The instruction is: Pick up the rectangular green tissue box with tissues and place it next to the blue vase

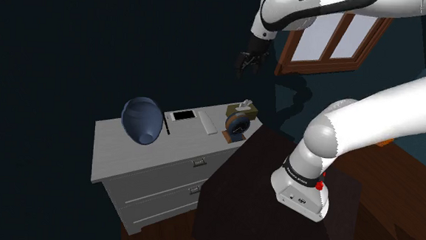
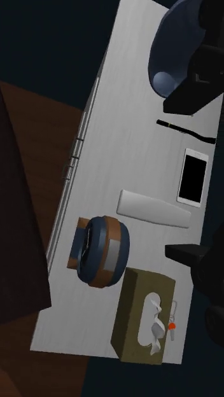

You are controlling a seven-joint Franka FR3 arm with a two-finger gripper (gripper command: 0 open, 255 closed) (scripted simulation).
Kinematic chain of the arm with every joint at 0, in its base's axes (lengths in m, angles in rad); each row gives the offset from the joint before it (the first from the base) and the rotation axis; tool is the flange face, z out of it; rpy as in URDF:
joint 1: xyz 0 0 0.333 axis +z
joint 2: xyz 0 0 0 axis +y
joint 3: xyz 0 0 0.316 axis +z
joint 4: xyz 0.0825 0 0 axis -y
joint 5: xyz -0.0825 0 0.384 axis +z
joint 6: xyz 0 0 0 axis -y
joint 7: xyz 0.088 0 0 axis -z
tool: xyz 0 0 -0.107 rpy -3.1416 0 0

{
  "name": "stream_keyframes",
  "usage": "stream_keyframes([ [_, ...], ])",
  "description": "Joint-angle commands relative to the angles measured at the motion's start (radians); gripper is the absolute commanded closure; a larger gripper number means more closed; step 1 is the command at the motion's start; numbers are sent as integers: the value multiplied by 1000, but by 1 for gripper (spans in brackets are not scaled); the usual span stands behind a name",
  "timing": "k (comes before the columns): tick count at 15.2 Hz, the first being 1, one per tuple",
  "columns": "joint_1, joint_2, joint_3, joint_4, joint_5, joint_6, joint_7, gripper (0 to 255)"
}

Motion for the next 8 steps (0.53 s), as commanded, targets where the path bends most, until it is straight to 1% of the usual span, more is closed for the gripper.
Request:
stream_keyframes([
  [1, -20, 40, -30, -26, 7, 87, 6, 0],
  [5, -45, 153, -92, -52, 41, 260, 6, 0],
  [8, -48, 252, -145, -58, 93, 388, -13, 0],
])
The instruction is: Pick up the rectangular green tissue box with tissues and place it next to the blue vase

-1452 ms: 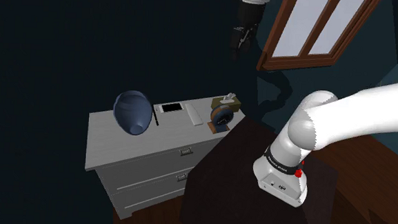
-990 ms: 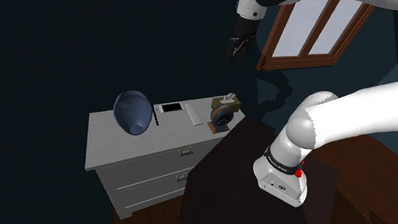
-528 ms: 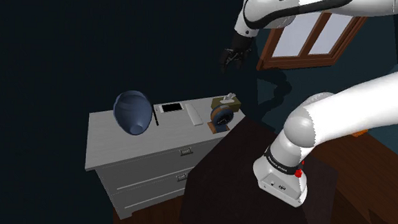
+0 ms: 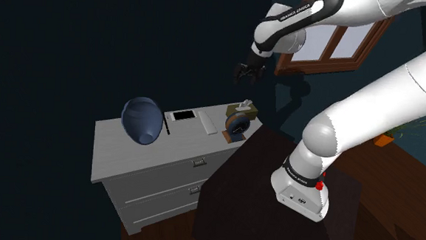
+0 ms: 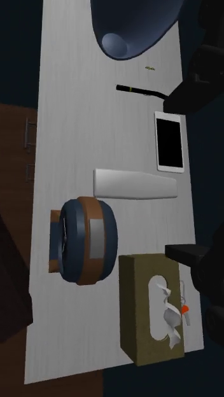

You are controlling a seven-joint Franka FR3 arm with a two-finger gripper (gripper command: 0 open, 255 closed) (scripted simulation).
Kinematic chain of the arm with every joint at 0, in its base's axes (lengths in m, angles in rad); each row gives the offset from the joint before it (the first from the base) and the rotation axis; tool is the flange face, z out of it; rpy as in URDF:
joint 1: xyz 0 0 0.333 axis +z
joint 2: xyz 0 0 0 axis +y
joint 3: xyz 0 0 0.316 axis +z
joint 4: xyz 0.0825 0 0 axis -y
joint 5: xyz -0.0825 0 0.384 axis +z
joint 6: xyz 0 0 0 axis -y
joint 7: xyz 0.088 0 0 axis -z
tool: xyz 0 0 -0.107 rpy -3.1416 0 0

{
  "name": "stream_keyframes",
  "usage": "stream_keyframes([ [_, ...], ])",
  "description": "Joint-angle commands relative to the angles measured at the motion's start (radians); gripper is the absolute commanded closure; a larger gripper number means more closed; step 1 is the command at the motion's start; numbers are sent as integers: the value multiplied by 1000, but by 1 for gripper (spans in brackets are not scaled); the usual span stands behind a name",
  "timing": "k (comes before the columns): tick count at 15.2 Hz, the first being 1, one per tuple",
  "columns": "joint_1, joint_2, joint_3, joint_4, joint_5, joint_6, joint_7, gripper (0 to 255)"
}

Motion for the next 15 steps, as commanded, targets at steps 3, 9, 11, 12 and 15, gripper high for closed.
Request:
stream_keyframes([
  [3, 12, 142, -84, 7, 108, 164, -60, 0],
  [9, 88, 399, -200, 80, 535, 334, -333, 0],
  [11, 76, 494, -194, 128, 739, 351, -471, 0],
  [12, 56, 540, -179, 154, 834, 353, -535, 0],
  [15, -28, 670, -120, 239, 1078, 349, -697, 0],
])
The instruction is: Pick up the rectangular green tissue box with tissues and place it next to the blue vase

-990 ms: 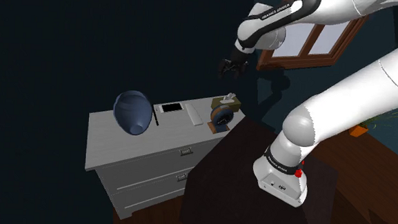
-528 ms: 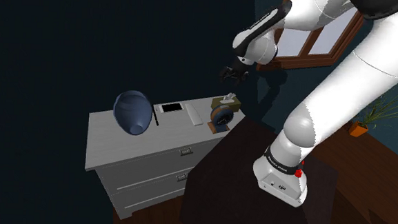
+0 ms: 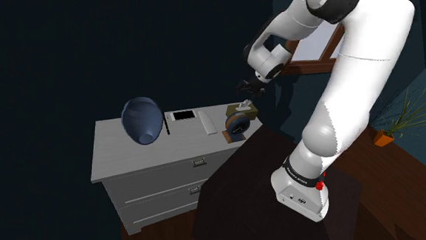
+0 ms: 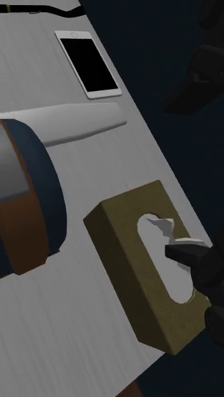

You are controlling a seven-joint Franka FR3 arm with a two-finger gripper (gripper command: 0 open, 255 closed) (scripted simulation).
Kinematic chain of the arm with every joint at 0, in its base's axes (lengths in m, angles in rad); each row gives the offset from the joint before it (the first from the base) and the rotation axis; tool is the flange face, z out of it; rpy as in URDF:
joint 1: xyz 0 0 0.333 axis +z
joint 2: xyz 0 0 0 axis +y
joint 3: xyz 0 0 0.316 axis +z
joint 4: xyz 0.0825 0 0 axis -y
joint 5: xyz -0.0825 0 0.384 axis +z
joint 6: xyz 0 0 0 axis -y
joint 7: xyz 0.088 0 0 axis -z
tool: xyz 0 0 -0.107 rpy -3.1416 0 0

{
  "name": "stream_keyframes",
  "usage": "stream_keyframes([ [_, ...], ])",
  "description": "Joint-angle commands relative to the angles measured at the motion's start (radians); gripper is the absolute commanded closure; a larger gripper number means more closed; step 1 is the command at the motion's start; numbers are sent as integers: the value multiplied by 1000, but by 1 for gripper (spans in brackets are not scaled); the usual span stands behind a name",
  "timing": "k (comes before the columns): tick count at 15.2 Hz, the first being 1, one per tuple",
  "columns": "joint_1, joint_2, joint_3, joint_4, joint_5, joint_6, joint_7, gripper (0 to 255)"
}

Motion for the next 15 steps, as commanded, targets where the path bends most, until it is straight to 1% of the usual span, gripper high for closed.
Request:
stream_keyframes([
  [1, -54, 79, 34, 52, 154, -4, -97, 0],
  [4, -132, 198, 77, 141, 334, -20, -207, 0],
  [5, -141, 211, 82, 151, 352, -22, -217, 0],
  [12, -159, 330, 127, 237, 459, -12, -292, 0],
  [15, -159, 330, 128, 237, 459, -12, -292, 0],
])
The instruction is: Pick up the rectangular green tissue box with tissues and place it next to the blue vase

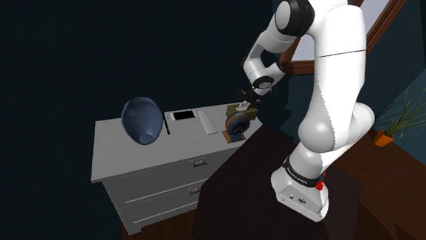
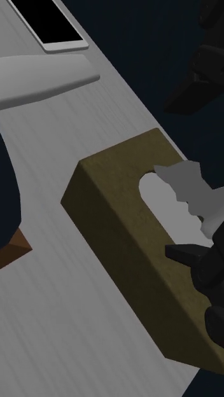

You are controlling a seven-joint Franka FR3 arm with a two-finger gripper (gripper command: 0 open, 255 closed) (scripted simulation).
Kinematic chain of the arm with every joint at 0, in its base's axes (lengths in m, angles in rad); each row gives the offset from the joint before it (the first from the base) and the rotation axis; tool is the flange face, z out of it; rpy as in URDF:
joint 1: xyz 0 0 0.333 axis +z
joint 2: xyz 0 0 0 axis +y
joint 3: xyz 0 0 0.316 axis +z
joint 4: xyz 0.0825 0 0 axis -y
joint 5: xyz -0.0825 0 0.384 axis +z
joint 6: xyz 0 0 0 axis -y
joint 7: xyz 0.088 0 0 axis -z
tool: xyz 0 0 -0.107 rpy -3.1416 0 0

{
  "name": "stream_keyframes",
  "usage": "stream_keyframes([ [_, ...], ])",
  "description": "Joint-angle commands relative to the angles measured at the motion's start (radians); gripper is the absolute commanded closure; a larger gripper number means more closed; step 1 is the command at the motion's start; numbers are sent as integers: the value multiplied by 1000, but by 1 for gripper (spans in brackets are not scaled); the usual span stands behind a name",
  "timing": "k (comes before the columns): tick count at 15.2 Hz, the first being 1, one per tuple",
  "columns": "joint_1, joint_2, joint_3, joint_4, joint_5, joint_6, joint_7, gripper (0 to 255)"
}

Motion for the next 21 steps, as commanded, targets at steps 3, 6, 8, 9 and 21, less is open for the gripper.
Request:
stream_keyframes([
  [3, -1, 3, 1, 3, 2, 0, -1, 0],
  [6, -1, 3, 1, 3, 2, 0, -1, 255],
  [8, -1, 3, 1, 3, 2, 0, -1, 255],
  [9, -1, 6, 1, 5, 3, 0, -2, 255],
  [21, 28, -83, -34, -45, -103, -6, 97, 255],
])
